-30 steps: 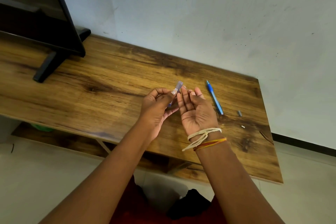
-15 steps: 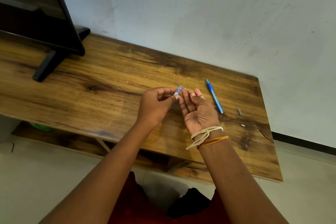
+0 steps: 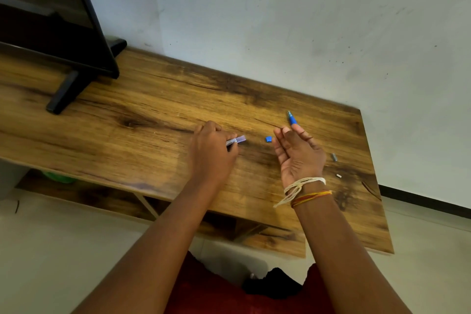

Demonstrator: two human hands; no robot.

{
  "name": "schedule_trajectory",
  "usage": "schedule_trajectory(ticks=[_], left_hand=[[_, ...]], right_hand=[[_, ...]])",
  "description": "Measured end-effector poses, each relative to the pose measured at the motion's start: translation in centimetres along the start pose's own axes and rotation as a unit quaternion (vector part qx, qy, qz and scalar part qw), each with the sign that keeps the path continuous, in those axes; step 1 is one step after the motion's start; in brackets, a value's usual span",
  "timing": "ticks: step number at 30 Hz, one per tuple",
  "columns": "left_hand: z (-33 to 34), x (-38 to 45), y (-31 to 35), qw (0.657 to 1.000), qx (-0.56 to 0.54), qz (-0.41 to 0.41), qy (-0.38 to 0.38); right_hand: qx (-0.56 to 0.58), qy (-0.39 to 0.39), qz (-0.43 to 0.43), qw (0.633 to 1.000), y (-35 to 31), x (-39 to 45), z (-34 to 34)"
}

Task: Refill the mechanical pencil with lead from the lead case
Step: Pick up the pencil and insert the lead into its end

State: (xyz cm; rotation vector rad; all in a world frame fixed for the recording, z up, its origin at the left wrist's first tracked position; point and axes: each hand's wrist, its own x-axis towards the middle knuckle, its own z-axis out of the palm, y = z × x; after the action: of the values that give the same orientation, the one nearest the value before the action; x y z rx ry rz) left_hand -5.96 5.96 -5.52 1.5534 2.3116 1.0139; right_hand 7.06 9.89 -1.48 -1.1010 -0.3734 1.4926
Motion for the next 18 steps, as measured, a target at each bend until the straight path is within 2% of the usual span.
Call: schedule_trajectory(ticks=[12, 15, 18], left_hand=[[1.1, -0.3, 2.6, 0.999, 0.032, -0.003, -0.001], [1.5, -0.6, 4.7, 0.999, -0.028, 0.027, 0.007], [2.3, -1.2, 6.6, 0.986, -0.156, 0.039, -0.042]], right_hand=[[-0.075, 0.029, -0.112, 0.99, -2.7, 1.1, -2.3], [-0.101, 0.061, -0.134, 0.984, -3.9, 1.5, -3.5], [-0.129, 0.086, -0.141, 0.978, -4.9, 1.8, -4.9]])
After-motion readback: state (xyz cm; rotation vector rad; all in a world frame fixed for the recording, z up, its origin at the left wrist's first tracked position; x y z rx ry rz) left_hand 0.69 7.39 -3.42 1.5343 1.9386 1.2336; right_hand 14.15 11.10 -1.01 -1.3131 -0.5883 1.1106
